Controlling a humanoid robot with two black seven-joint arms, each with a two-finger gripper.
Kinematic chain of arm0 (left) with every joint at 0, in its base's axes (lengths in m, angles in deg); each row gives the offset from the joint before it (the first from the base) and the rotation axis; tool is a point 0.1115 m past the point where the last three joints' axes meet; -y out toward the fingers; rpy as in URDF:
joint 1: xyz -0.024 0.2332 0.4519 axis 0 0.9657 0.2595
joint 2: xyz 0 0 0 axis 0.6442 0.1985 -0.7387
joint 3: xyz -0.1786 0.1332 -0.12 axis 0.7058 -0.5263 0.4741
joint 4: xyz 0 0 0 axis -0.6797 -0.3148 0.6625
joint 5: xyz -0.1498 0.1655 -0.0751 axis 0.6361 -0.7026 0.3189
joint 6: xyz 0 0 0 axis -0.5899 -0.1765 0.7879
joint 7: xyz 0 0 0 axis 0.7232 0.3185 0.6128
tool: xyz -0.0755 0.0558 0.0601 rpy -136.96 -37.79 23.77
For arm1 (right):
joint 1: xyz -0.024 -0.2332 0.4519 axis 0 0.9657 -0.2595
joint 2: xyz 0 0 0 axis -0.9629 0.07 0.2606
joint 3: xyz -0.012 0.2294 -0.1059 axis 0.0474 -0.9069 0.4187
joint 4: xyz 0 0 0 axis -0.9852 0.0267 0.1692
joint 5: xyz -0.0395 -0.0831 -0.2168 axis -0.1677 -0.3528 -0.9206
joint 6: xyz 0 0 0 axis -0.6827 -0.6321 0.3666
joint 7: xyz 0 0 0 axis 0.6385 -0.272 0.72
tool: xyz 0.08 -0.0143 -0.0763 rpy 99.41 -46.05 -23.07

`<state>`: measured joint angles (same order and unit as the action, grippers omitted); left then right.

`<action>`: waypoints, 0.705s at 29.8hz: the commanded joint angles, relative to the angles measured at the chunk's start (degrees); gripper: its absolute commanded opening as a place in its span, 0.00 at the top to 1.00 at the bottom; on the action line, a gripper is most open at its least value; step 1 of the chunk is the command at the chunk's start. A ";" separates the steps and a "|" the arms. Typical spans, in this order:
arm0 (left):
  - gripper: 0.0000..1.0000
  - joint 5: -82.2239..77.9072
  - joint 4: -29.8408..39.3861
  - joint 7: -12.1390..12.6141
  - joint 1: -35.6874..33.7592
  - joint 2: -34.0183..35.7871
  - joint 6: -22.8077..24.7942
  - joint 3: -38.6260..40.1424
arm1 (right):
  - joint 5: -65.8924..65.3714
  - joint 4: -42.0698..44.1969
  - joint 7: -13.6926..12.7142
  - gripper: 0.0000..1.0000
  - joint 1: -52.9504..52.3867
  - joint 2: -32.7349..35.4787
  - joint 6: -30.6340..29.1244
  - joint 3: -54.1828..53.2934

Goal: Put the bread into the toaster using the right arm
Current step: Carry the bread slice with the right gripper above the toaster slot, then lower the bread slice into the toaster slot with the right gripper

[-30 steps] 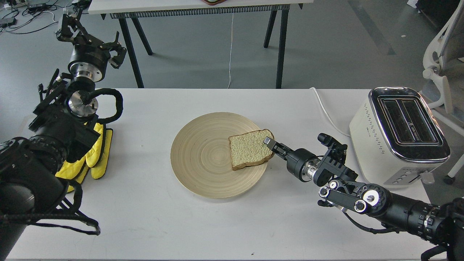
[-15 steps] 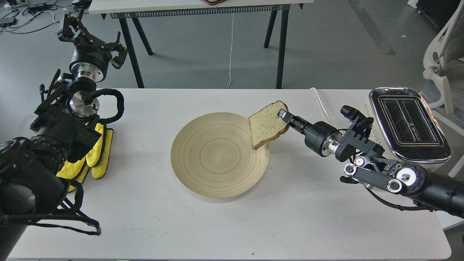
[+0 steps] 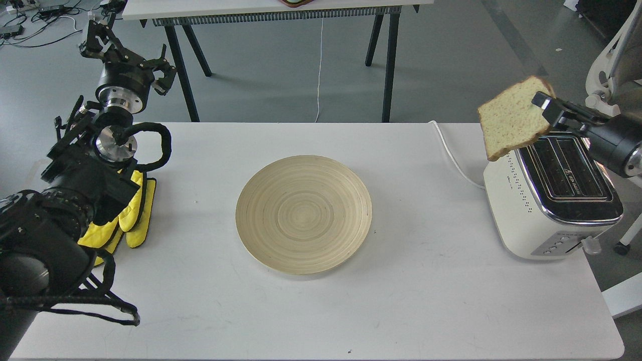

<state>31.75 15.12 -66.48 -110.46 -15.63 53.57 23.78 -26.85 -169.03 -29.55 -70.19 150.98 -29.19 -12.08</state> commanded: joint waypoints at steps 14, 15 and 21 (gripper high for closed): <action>0.00 0.00 0.00 0.00 0.00 0.00 0.01 -0.01 | -2.06 -0.34 1.00 0.86 1.71 4.84 0.26 2.28; 0.00 0.00 0.00 0.00 0.00 0.00 0.01 0.07 | -2.06 -0.34 1.00 0.86 1.71 5.19 0.26 2.45; 0.00 0.00 0.00 0.00 0.00 0.00 0.01 0.08 | -2.15 -0.52 1.00 0.86 1.71 6.16 0.26 2.89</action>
<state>31.75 15.13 -66.48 -110.46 -15.63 53.58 23.83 -28.97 -169.57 -28.54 -68.48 156.97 -28.92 -9.44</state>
